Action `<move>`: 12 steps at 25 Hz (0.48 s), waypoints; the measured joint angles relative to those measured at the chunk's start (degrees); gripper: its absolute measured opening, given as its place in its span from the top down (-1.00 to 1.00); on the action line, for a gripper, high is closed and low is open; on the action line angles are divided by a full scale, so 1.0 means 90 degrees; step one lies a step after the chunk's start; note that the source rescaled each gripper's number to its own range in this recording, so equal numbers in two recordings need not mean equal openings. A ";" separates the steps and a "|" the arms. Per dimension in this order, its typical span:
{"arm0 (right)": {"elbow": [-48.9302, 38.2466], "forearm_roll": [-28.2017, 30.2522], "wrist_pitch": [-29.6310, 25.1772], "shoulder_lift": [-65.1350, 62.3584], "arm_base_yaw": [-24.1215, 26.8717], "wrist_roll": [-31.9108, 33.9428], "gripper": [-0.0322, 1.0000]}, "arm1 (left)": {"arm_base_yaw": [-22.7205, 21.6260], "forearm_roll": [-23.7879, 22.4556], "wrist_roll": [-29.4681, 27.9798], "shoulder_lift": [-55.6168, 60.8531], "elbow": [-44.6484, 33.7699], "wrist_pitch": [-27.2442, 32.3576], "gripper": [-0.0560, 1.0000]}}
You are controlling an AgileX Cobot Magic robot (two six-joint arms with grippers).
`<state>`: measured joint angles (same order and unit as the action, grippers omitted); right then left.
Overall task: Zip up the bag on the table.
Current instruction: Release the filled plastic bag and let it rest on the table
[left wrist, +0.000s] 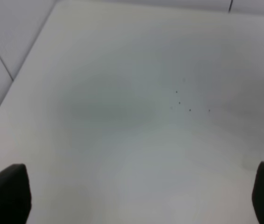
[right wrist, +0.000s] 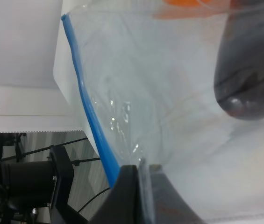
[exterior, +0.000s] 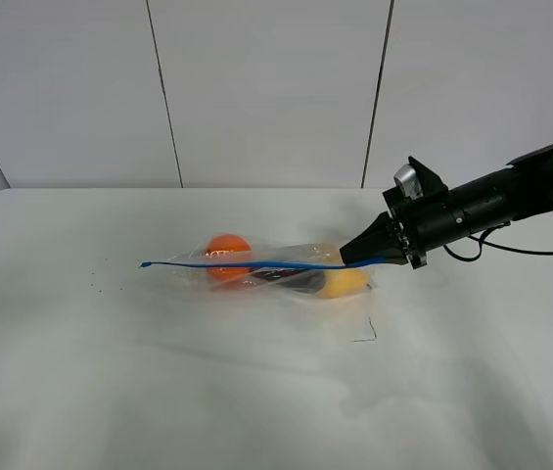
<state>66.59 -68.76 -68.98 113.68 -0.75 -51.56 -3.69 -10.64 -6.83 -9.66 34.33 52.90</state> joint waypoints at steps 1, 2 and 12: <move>0.0000 0.0000 0.0000 0.0000 0.0000 0.0000 0.94 | 0.0000 0.0005 0.0006 0.0214 -0.0040 0.0109 -0.97; 0.0000 0.0000 0.0000 0.0000 0.0000 0.0000 0.94 | 0.0000 0.0007 0.0022 0.0374 -0.0084 0.0201 -0.97; 0.0000 0.0006 0.0000 0.0000 0.0000 0.0000 0.94 | 0.0000 0.0269 0.0141 0.1106 -0.0368 0.0780 -0.97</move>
<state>66.59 -68.70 -68.98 113.68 -0.75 -51.56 -3.69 -8.22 -5.56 0.30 31.02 59.92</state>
